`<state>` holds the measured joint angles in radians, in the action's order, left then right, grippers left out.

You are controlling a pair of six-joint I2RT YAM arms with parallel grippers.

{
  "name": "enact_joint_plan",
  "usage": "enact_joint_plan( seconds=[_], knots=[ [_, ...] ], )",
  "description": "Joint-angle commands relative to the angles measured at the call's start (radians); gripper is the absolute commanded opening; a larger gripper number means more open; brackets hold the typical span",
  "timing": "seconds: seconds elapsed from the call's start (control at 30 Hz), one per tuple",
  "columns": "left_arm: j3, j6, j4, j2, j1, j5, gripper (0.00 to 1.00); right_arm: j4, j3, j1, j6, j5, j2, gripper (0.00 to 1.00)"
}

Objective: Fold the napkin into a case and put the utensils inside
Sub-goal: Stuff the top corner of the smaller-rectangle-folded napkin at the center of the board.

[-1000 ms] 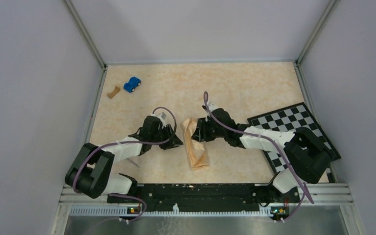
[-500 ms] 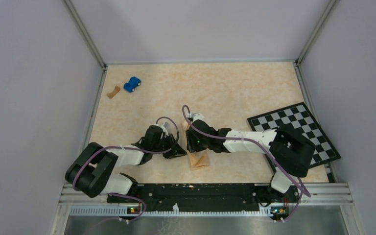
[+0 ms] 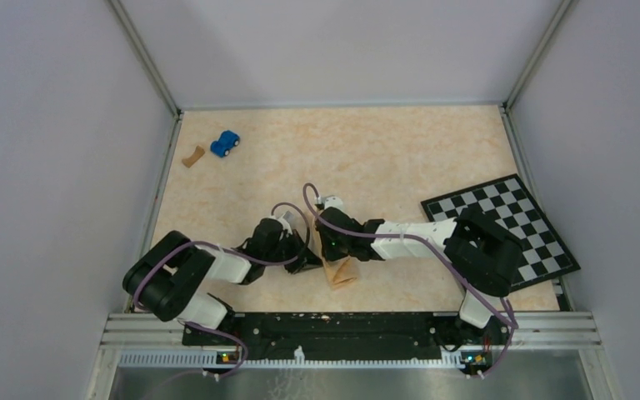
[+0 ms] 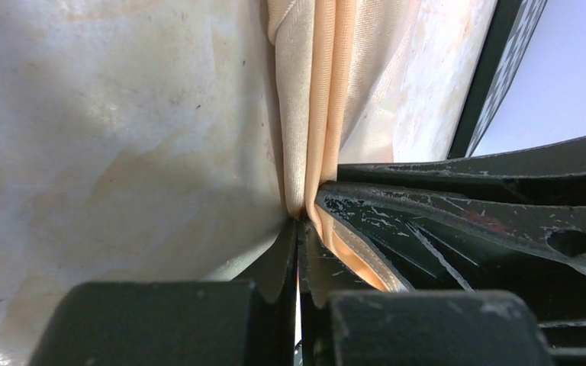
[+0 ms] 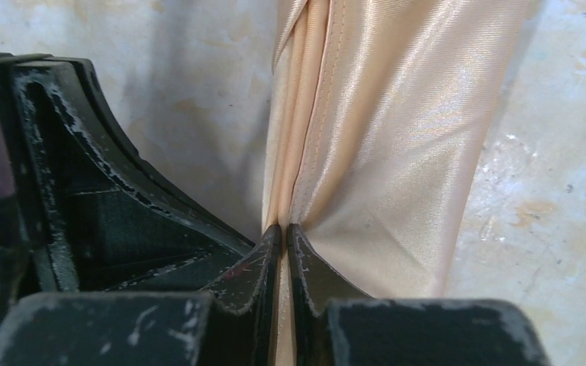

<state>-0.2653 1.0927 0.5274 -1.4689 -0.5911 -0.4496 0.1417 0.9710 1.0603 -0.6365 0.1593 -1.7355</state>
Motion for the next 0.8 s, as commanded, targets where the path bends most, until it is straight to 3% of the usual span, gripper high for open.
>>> enact_joint_plan(
  seconds=[0.0,0.17,0.3,0.47,0.57,0.67,0.77],
  knots=[
    [0.026,0.003,-0.003,0.019,-0.018,0.075,0.01,-0.08,0.015,0.012,-0.041,-0.052,0.032,0.05],
    [0.026,-0.015,-0.056,0.068,-0.026,0.111,0.02,-0.179,-0.086,0.005,-0.09,-0.065,0.013,0.05],
    [0.014,-0.064,-0.16,0.142,-0.022,0.142,0.15,-0.225,-0.155,-0.025,-0.093,-0.071,0.031,0.13],
    [-0.038,-0.155,-0.379,0.344,0.063,0.175,0.2,-0.261,-0.211,-0.074,-0.058,-0.106,0.083,0.23],
    [-0.106,-0.214,-0.43,0.419,0.122,0.203,0.25,-0.295,-0.232,-0.096,-0.041,-0.166,0.121,0.33],
    [-0.18,-0.251,-0.432,0.397,0.169,0.229,0.33,-0.332,-0.23,-0.135,-0.052,-0.254,0.163,0.41],
    [-0.263,-0.285,-0.396,0.296,0.195,0.224,0.32,-0.39,-0.21,-0.2,-0.093,-0.327,0.175,0.42]
  ],
)
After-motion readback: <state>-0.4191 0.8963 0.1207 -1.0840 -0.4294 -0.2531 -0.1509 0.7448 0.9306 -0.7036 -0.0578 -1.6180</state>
